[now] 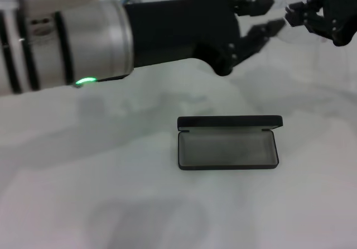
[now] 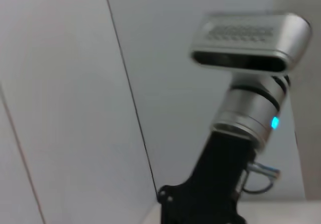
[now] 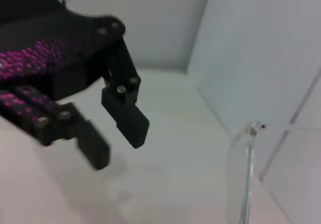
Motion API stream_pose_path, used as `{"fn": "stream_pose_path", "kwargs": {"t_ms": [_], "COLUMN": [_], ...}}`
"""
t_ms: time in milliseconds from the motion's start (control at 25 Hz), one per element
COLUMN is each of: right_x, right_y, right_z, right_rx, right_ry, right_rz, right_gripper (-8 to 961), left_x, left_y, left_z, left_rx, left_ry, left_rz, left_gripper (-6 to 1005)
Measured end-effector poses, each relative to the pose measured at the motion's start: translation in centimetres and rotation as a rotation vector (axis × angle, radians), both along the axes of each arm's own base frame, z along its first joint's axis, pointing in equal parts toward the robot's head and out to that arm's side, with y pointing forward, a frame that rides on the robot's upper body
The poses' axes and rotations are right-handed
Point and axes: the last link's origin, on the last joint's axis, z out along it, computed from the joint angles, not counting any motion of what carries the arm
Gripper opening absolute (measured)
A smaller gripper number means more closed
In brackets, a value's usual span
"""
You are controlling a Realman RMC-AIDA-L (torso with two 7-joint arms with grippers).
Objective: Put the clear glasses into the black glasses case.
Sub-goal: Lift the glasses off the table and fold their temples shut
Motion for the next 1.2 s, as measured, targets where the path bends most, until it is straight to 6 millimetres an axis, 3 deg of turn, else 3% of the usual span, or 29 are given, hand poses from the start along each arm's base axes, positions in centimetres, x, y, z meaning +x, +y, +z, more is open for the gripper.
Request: {"fn": "stream_pose_path", "kwargs": {"t_ms": [160,400,600,1200], "right_x": [0.7,1.8,3.0,2.8], "right_y": [-1.0,-1.9,-2.3,-3.0], "right_z": [0.1,0.1,-1.4,-5.3], "right_rx": [-0.008,-0.06,-0.185,-0.485], "right_ry": [0.099,0.271,0.43,0.59], "right_rz": [0.04,0.067,0.115,0.256], "right_gripper": [46,46,46,46], "left_x": [-1.8,-5.5,-7.8,-7.8], "left_y": [-0.5,-1.0,-1.2,-1.2], "left_z": [1.6,5.0,7.0,8.8], "left_rx": [-0.021,-0.121,-0.173,-0.15], "left_ry": [-0.065,-0.212,-0.356,-0.494], "left_rz": [0.01,0.061,0.047,-0.035], "left_gripper": [313,196,57,38]}}
